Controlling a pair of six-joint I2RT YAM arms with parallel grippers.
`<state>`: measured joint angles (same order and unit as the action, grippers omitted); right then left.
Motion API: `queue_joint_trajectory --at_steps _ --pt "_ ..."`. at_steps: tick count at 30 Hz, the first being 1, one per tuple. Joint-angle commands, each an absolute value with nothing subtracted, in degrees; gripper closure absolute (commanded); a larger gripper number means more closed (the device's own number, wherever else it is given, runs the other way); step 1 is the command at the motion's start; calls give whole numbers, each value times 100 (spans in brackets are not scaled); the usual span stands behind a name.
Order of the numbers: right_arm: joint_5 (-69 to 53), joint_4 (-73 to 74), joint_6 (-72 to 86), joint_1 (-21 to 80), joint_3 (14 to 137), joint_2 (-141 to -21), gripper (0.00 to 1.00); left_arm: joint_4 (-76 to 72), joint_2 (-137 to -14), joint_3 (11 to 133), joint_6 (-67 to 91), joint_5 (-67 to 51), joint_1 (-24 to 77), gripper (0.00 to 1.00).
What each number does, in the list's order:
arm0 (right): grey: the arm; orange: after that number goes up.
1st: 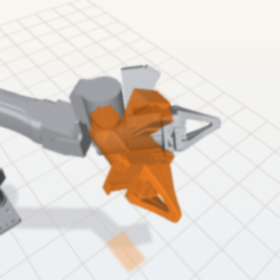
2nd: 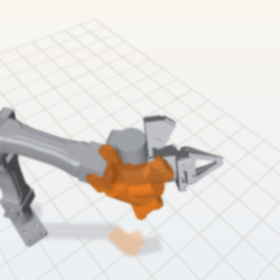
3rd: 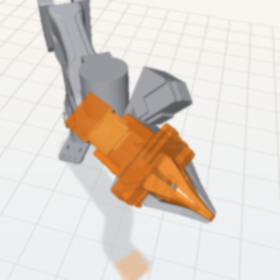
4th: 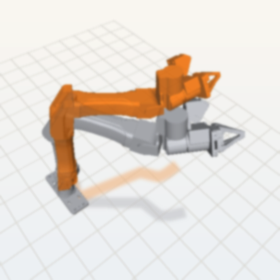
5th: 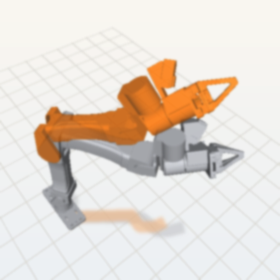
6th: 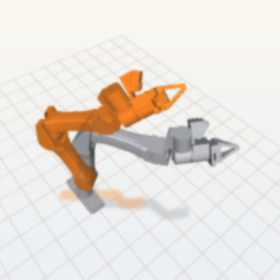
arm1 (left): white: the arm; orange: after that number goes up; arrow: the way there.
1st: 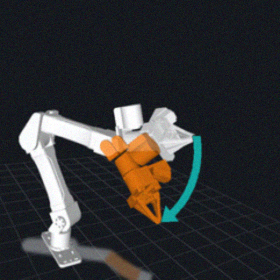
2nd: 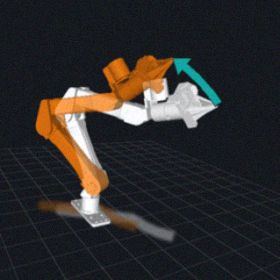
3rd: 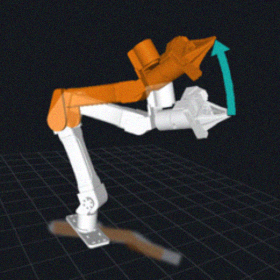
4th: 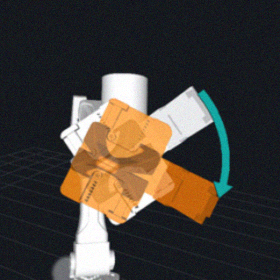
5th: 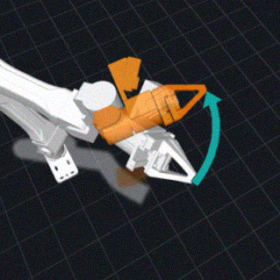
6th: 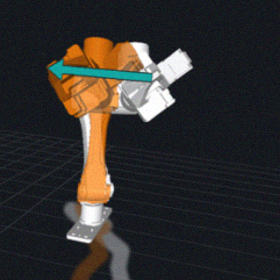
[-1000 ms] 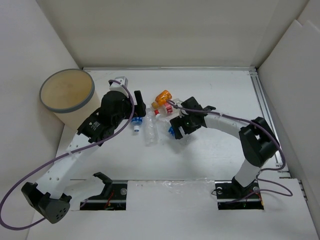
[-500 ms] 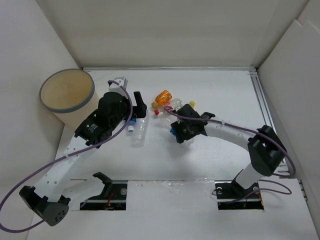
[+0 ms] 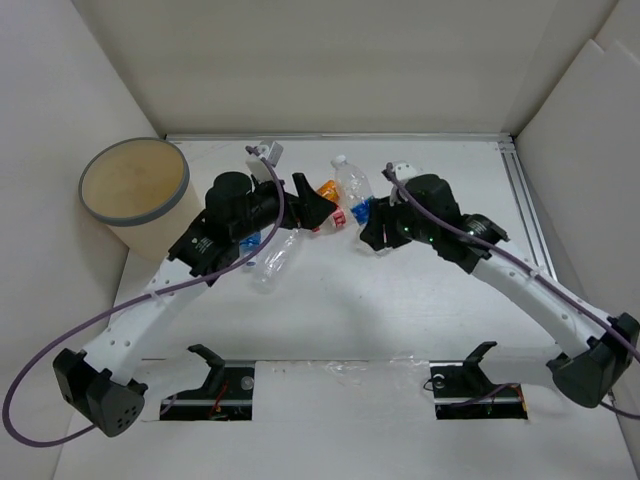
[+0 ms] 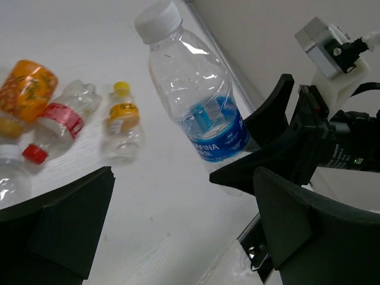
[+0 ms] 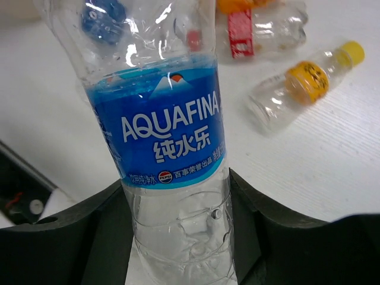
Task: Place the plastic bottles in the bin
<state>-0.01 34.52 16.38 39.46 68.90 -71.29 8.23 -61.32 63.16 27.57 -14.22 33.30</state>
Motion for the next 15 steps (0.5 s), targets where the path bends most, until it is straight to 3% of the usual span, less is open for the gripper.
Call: queue_joint_trajectory --at_steps 1,7,15 --pt "-1281 2428 1591 3797 7031 -6707 100 -675 -6223 6170 3269 -2285 3340 0" --pt "-2371 2162 1591 3718 7207 -6539 100 -1590 -6890 6231 3621 -2522 3340 0" --pt "-2689 1855 1538 3841 7207 -6653 100 -2742 -7320 6292 4034 -2759 3340 0"
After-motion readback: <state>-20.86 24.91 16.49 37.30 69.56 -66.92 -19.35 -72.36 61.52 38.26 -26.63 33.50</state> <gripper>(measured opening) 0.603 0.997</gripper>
